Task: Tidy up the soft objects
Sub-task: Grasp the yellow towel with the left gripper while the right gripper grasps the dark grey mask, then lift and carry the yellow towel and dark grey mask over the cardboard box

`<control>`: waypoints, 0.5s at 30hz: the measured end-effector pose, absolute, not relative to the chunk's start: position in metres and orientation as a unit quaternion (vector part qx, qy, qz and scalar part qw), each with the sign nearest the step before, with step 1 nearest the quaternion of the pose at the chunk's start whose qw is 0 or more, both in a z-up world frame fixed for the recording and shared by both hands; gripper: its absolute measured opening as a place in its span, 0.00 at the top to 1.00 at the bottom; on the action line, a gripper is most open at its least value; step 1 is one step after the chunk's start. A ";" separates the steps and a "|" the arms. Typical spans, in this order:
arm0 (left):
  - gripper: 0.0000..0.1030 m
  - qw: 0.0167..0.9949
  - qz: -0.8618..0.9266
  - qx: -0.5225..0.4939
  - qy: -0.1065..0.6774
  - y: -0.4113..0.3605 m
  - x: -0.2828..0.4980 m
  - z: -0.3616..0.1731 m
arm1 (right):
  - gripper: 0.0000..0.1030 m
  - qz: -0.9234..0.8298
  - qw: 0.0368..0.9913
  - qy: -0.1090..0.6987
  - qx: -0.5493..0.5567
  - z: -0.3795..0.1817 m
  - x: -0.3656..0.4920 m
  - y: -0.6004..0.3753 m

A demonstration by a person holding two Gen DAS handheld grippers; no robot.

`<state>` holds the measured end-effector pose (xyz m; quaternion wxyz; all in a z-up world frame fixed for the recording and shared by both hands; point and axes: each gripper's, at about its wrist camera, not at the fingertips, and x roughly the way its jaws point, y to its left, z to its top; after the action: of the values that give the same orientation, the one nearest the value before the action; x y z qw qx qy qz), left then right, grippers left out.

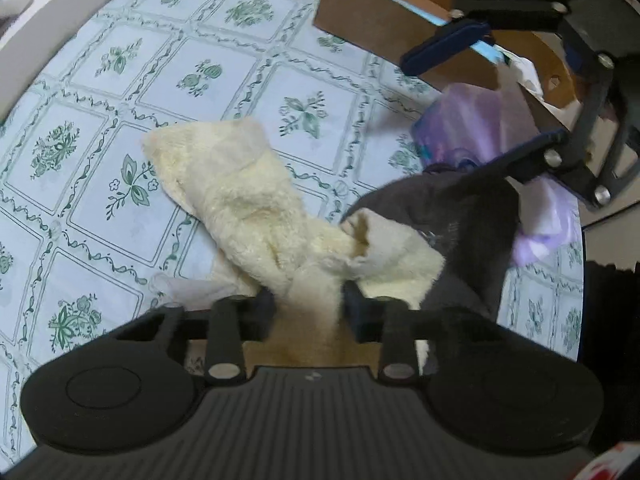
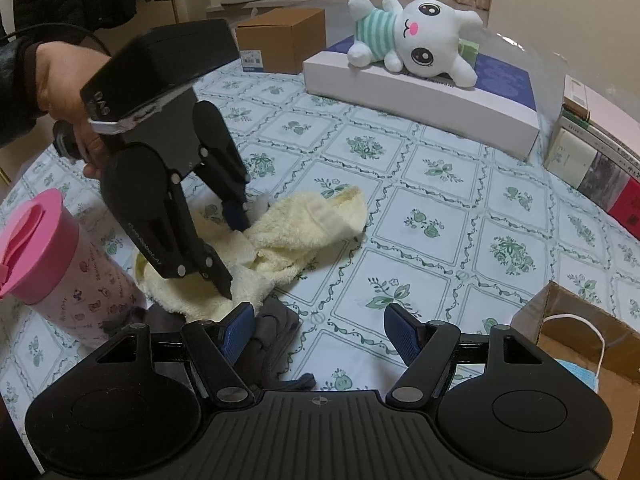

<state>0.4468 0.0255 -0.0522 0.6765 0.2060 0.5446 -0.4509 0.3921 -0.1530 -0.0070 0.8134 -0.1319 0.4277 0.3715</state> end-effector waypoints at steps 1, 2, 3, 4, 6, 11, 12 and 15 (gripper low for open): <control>0.82 0.681 -0.450 0.200 0.542 0.029 0.445 -0.048 | 0.31 0.374 0.812 0.428 -0.132 -0.006 0.391 -0.151; 0.84 0.689 -0.447 0.190 0.538 0.035 0.445 -0.044 | 0.31 0.378 0.809 0.430 -0.134 -0.005 0.389 -0.149; 0.85 0.697 -0.444 0.182 0.533 0.040 0.444 -0.040 | 0.31 0.384 0.805 0.431 -0.138 -0.004 0.387 -0.146; 0.85 0.708 -0.439 0.175 0.525 0.048 0.443 -0.034 | 0.31 0.391 0.799 0.433 -0.144 -0.004 0.384 -0.143; 0.86 0.729 -0.424 0.154 0.515 0.064 0.444 -0.022 | 0.31 0.407 0.786 0.438 -0.160 -0.004 0.379 -0.133; 0.86 0.784 -0.368 0.115 0.486 0.107 0.443 0.007 | 0.31 0.429 0.746 0.465 -0.208 -0.018 0.378 -0.106; 0.86 0.795 -0.355 0.108 0.480 0.115 0.441 0.011 | 0.31 0.428 0.740 0.471 -0.218 -0.023 0.379 -0.100; 0.86 0.818 -0.321 0.093 0.467 0.136 0.436 0.019 | 0.31 0.419 0.724 0.491 -0.244 -0.037 0.386 -0.083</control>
<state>0.4365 0.1356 0.0191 0.8184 0.0925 0.4673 -0.3215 0.3860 -0.0829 -0.0366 0.7237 -0.2442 0.4910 0.4190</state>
